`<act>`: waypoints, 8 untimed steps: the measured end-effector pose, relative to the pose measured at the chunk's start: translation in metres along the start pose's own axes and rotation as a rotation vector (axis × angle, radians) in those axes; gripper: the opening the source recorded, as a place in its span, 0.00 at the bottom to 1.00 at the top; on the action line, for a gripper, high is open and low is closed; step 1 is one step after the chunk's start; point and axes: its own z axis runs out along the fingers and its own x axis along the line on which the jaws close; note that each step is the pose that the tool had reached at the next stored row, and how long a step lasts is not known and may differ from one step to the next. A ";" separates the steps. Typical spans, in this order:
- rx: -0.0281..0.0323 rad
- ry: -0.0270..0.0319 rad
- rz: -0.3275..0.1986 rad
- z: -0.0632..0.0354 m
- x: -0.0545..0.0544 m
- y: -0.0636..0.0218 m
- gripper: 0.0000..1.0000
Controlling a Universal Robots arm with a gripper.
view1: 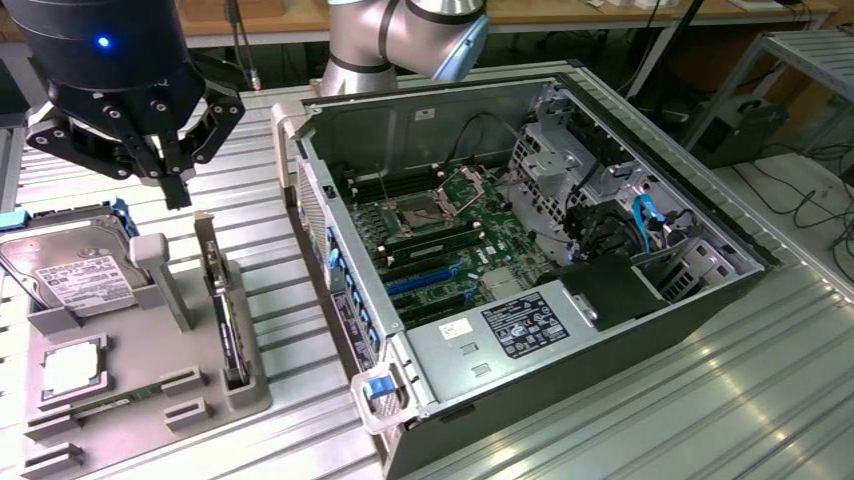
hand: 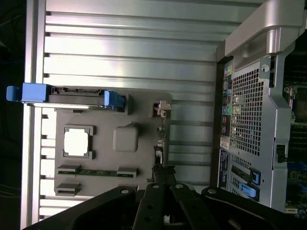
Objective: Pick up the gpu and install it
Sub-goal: 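Pick up the gpu and move the gpu toward the slot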
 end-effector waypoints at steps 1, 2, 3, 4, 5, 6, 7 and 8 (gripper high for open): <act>0.0000 0.0000 0.000 0.0000 0.000 0.0000 0.11; 0.0000 0.0000 0.000 0.0000 0.000 0.0000 0.11; 0.0000 0.0001 0.000 0.0000 0.000 0.0000 0.11; 0.0000 0.0000 0.000 0.0000 0.000 0.0000 0.11; 0.0000 0.0001 0.000 0.0000 0.000 0.0000 0.11; 0.0001 0.0000 0.000 0.0000 0.000 0.0000 0.11; 0.0001 0.0001 0.000 0.0000 0.000 0.0000 0.11; 0.0000 0.0001 0.000 0.0000 0.000 0.0000 0.11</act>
